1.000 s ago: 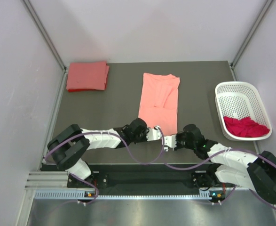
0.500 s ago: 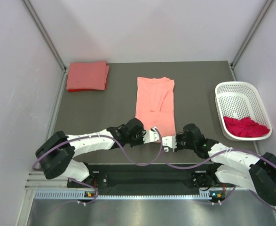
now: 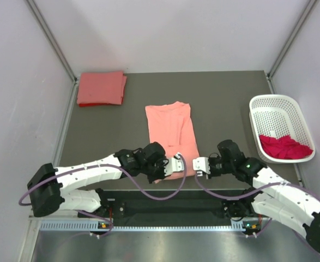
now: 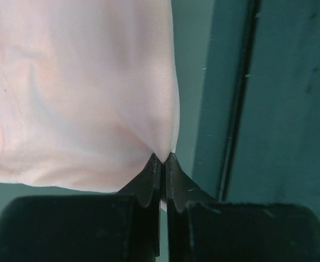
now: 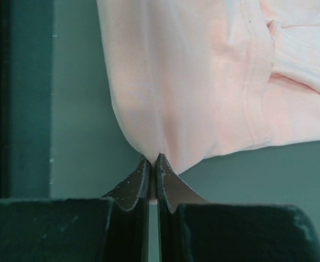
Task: Fold and stack the t-shirts
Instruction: Fold the tshirt
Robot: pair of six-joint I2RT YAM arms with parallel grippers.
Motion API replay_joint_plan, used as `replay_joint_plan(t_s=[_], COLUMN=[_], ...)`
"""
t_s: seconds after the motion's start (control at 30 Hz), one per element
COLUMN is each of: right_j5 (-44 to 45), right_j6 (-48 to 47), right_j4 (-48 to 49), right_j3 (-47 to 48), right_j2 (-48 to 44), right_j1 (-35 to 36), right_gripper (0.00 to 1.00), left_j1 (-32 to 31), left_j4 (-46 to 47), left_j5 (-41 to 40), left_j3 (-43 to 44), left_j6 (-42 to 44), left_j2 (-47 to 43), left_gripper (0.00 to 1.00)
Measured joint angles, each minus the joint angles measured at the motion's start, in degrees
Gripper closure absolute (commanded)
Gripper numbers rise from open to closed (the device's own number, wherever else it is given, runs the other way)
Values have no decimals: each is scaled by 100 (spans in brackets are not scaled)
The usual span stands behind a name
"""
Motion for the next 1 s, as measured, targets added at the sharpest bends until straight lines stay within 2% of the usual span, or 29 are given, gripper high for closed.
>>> replay_joint_plan(t_s=[0.23, 0.5, 1.0], right_j5=[-334, -358, -496], right_j6=[284, 732, 1283], right_j4=[-732, -868, -439], right_j3=[291, 1027, 2098], right_j2=[-245, 382, 1362], right_j1=[0, -28, -551], right_gripper=[100, 100, 100], left_j1=[-76, 42, 1690], left_j4=[-409, -721, -942], left_j5=[433, 647, 1019], left_j3=[271, 573, 1355], left_j6=[-319, -466, -315], left_j2=[-118, 146, 448], left_gripper=[100, 100, 100])
